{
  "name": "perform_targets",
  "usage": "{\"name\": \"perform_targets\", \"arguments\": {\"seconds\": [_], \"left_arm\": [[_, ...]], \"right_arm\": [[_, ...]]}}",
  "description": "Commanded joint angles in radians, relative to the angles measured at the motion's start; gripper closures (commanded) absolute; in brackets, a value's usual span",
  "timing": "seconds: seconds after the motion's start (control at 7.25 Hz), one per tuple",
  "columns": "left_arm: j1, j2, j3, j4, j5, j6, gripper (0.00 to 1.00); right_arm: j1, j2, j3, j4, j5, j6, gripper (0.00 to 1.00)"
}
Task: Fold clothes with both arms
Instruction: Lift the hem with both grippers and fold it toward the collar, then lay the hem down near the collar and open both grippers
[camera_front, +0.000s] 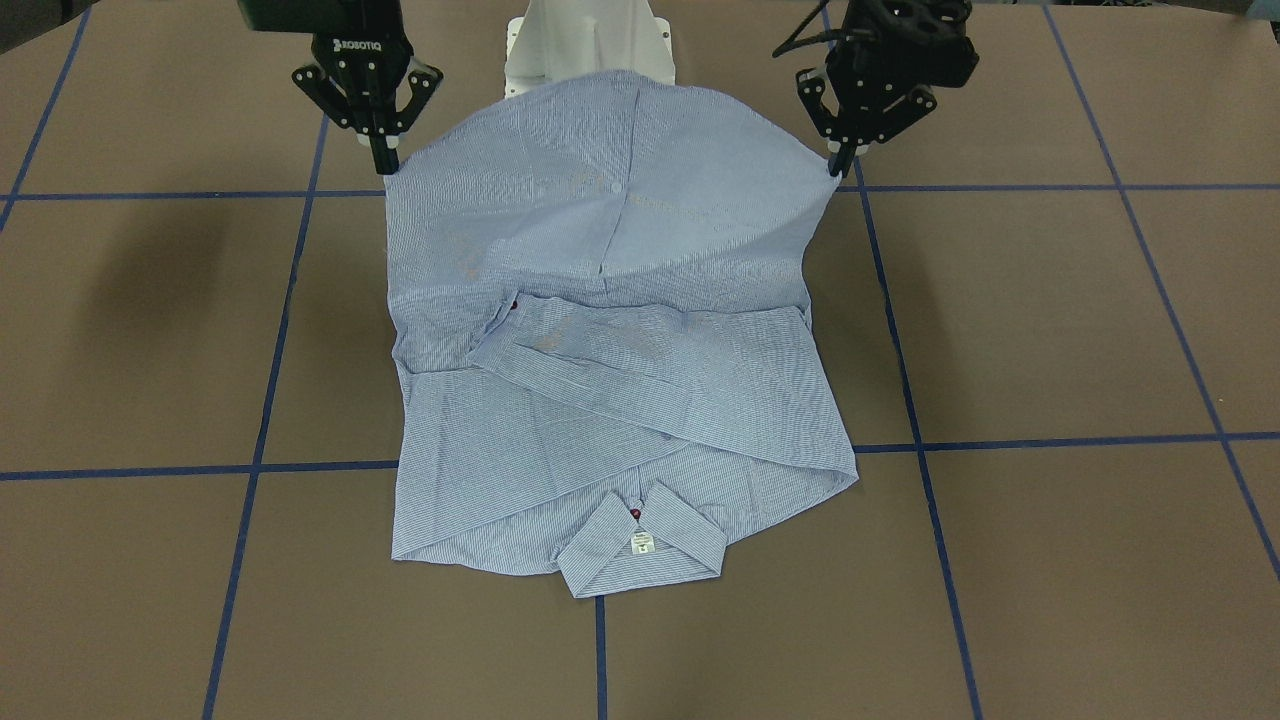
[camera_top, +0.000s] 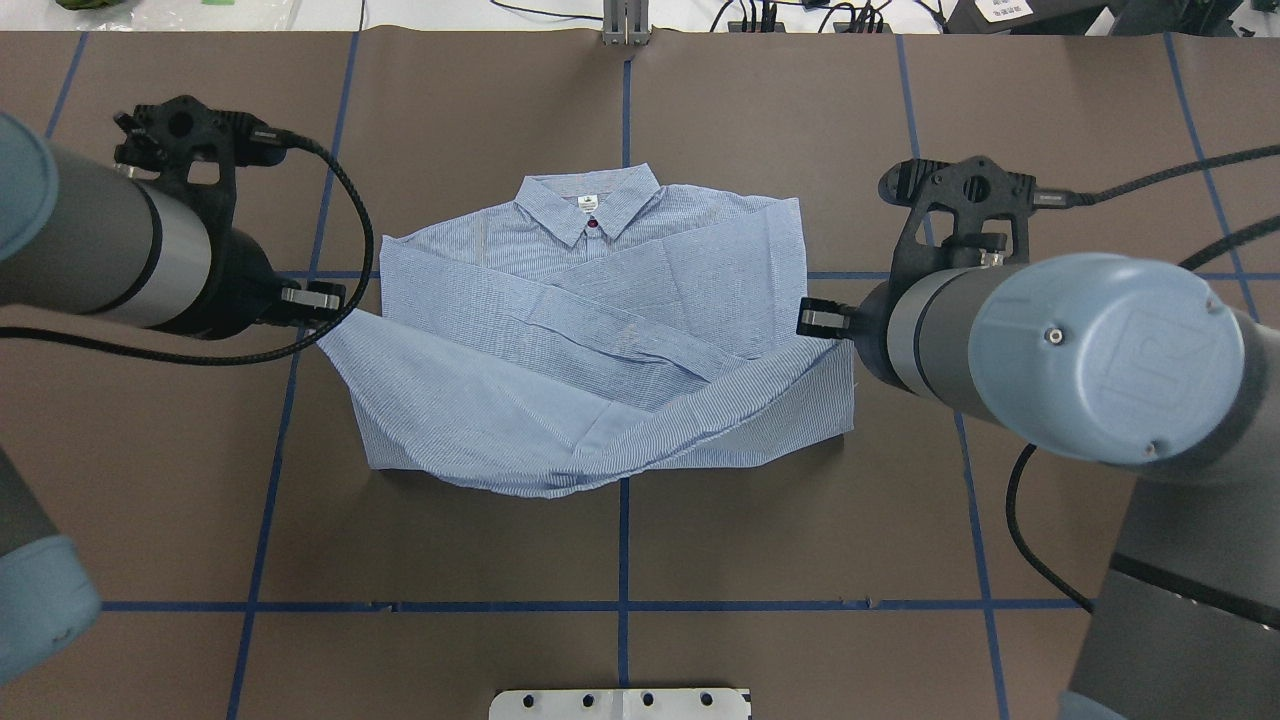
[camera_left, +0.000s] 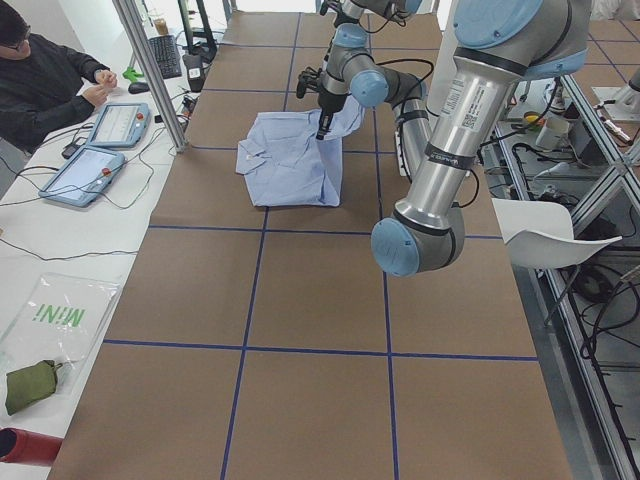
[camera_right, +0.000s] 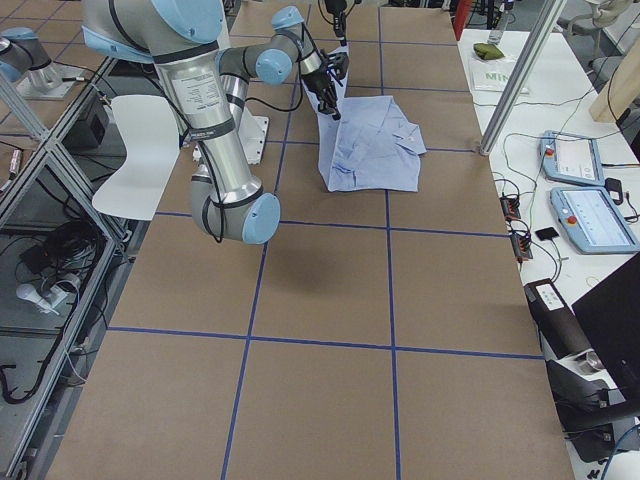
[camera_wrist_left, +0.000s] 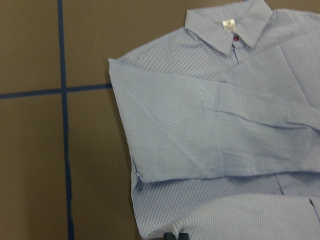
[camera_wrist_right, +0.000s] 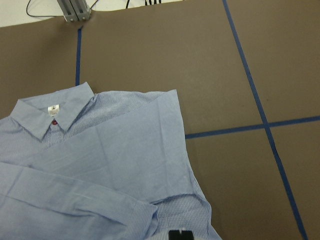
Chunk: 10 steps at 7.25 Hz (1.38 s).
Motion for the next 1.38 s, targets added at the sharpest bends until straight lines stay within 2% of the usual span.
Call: {"name": "perform_targets", "arguments": {"seconds": [0.0,0.41,0.69,0.97,1.24], "left_arm": [[-0.025,-0.080,0.156,-0.034,0.050,0.019,1.00],[-0.026,-0.078,0.397,-0.254,0.078,0.051,1.00],[-0.025,-0.078,0.541,-0.382,0.094,0.069,1.00],[-0.026,-0.080,0.674,-0.529,0.097,0.152,1.00],[-0.035,-0.080,0.686,-0.546,0.096,0.164,1.00]], "right_arm": [[0.093,0.033,-0.119,0.101,0.016,-0.063,1.00],[0.172,0.038,-0.398,0.367,0.037,-0.132,1.00],[0.172,0.128,-0.666,0.521,0.055,-0.135,1.00],[0.187,0.144,-0.785,0.616,0.057,-0.156,1.00],[0.216,0.155,-0.789,0.623,0.089,-0.162,1.00]]}}
